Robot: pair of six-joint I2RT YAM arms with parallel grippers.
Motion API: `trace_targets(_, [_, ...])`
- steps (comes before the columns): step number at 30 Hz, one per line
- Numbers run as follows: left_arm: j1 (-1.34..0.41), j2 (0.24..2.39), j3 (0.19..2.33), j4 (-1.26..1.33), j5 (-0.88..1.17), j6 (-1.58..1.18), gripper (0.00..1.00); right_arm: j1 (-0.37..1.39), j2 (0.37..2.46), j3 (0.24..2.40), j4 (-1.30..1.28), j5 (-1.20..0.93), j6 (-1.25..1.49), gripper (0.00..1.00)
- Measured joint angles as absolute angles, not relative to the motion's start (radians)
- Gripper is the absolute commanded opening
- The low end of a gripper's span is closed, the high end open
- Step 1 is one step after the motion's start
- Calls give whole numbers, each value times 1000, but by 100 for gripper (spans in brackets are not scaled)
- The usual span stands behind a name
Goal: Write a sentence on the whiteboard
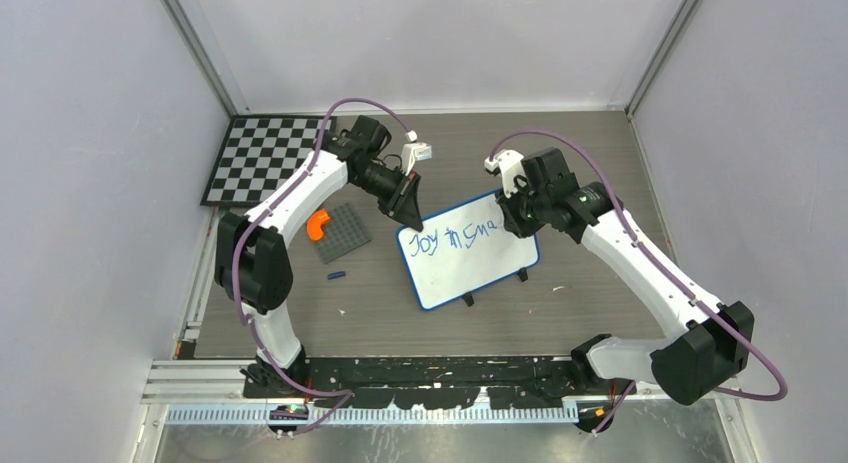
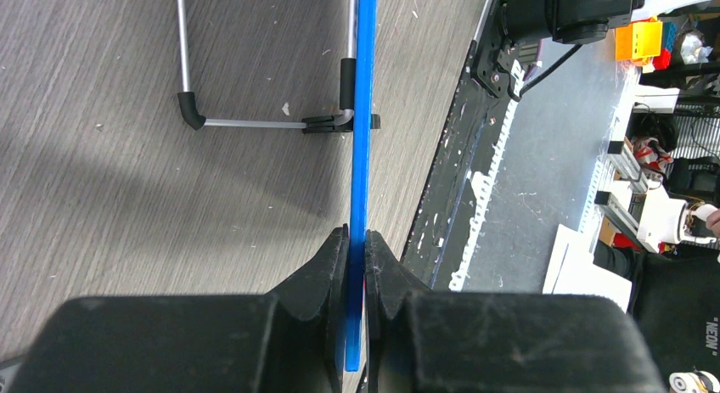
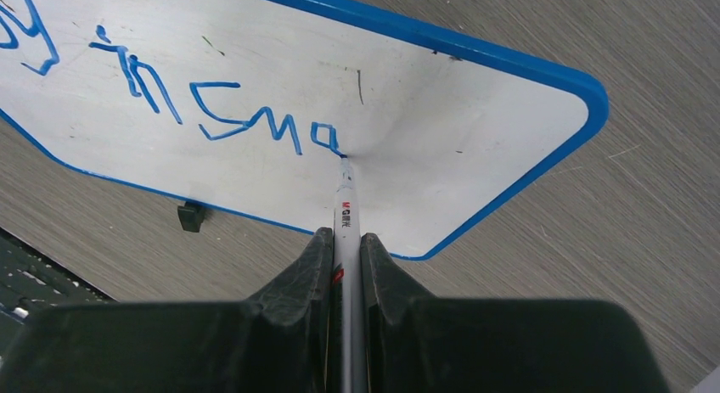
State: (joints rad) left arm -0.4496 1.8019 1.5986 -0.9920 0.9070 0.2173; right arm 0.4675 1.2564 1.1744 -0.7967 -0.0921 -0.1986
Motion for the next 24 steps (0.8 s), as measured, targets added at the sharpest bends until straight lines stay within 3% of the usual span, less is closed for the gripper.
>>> trace_targets(24, [-450, 1802, 1599, -995, 909, 217, 0, 450, 1247, 1282, -812, -75, -212, 0])
